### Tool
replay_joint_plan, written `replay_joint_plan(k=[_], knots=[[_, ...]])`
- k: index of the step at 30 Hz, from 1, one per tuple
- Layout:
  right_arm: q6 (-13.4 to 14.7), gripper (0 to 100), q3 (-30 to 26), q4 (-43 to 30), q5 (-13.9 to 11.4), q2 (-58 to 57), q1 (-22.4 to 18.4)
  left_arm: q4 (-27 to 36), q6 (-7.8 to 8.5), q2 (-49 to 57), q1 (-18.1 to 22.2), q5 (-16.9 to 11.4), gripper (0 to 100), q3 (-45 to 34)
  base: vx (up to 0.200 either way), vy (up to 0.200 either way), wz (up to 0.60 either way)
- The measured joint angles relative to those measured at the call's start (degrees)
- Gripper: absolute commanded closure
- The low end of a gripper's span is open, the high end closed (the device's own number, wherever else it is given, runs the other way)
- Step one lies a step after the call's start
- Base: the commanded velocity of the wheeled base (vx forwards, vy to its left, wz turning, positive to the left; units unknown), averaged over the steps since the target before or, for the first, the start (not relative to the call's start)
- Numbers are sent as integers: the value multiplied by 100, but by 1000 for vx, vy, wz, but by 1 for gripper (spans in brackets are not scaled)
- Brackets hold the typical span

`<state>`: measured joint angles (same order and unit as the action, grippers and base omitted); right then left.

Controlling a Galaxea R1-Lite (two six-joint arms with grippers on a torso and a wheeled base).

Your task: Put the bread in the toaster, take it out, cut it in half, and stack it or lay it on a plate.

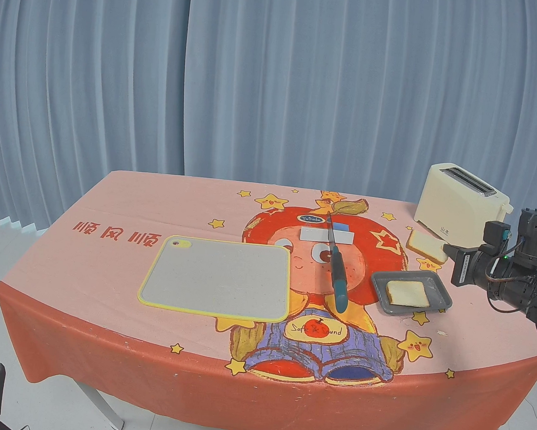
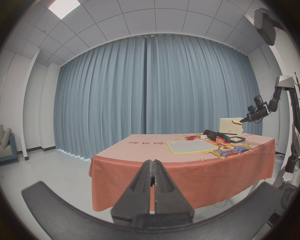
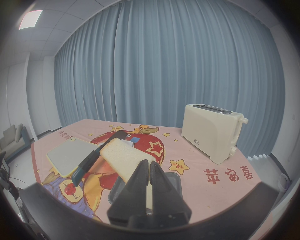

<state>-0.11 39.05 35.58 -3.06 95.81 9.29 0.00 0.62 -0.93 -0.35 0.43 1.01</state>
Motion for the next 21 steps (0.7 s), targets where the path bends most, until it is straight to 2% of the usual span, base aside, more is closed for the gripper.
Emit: replay_joint_plan(k=[10, 16, 21], knots=[[-33, 100, -32, 54, -9, 295, -124, 0, 0, 0, 2, 0, 100, 0, 0, 0, 0], [-35, 100, -29, 535, -17, 518, -166, 0, 0, 0, -2, 0, 100, 0, 0, 0, 0], [-40, 100, -52, 613, -17, 711, -199, 0, -2, 0, 2, 0, 100, 0, 0, 0, 0]])
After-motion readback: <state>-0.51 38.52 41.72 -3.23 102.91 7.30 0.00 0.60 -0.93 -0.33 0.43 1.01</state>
